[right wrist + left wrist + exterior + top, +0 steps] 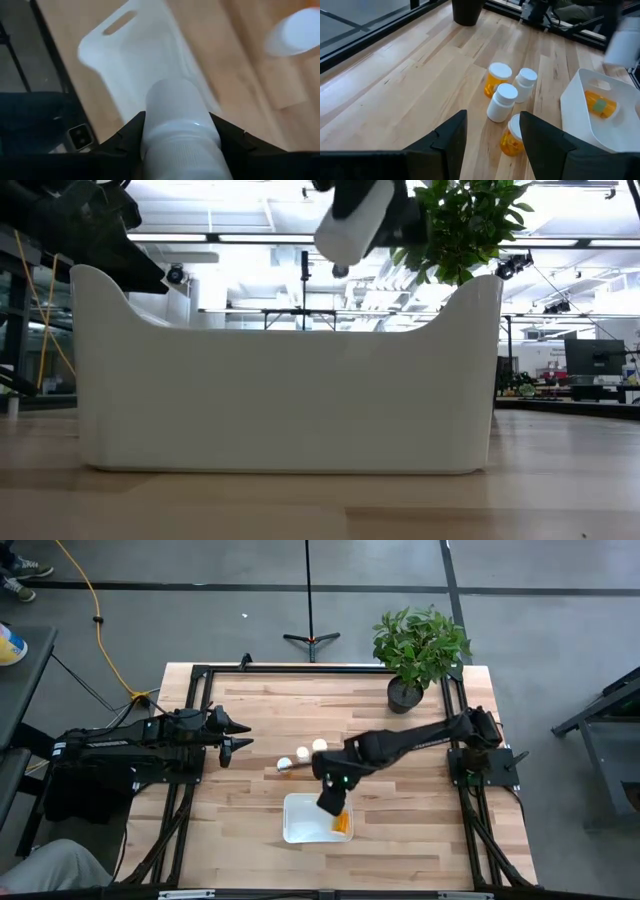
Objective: Pick and place pill bottles into a basket
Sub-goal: Put the bottom right white pill bottle into the white bin
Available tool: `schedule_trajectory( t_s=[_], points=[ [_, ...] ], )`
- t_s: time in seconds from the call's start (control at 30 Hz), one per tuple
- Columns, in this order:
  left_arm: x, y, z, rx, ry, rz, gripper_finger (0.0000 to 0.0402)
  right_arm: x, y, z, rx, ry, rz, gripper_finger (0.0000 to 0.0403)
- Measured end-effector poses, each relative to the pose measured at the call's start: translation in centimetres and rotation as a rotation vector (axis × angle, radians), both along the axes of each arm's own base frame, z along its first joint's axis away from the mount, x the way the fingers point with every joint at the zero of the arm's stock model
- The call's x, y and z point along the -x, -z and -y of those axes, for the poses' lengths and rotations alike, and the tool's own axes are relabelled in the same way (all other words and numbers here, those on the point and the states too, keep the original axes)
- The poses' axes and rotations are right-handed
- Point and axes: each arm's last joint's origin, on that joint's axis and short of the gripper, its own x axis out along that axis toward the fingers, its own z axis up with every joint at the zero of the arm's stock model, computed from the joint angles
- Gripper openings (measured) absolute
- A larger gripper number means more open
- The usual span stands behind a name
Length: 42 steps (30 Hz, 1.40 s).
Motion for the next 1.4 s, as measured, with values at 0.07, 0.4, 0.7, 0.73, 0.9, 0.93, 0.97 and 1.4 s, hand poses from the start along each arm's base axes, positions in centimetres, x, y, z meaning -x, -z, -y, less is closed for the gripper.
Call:
schedule_trajectory(
  t_s=[0.07,0.4,0.7,0.73,0.9,0.93,0.97,1.4],
  points=[
    [0.0,0.0,0.0,0.0,0.0,-0.001,0.0216,0.1,0.0,-0.9,-0.007,0.006,0.006,0.0162],
    [0.0,0.0,0.0,0.015,-0.008,0.007,0.0216,-1.5,3.5,-3.8,-0.022,-0.008,-0.026,0.0161],
    [0.0,0.0,0.0,0.026,-0.012,0.006,0.0216,-2.4,7.3,-3.2,-0.014,-0.01,-0.157,0.0161],
    [0.0,0.0,0.0,0.026,-0.012,0.006,0.0216,-2.5,7.6,-3.0,-0.015,-0.011,-0.166,0.0161],
    [0.0,0.0,0.0,0.026,-0.012,0.006,0.0216,-2.6,7.8,-2.2,-0.013,-0.019,-0.185,0.0161],
    [0.0,0.0,0.0,0.026,-0.012,0.006,0.0216,-2.6,7.9,-2.1,-0.015,-0.021,-0.187,0.0161],
    [0.0,0.0,0.0,0.026,-0.012,0.007,0.0216,-2.7,7.9,-2.0,-0.017,-0.024,-0.184,0.0161],
    [0.0,0.0,0.0,0.026,-0.012,0.006,0.0216,-3.1,7.7,-1.6,-0.015,-0.086,-0.13,0.0247]
  ],
)
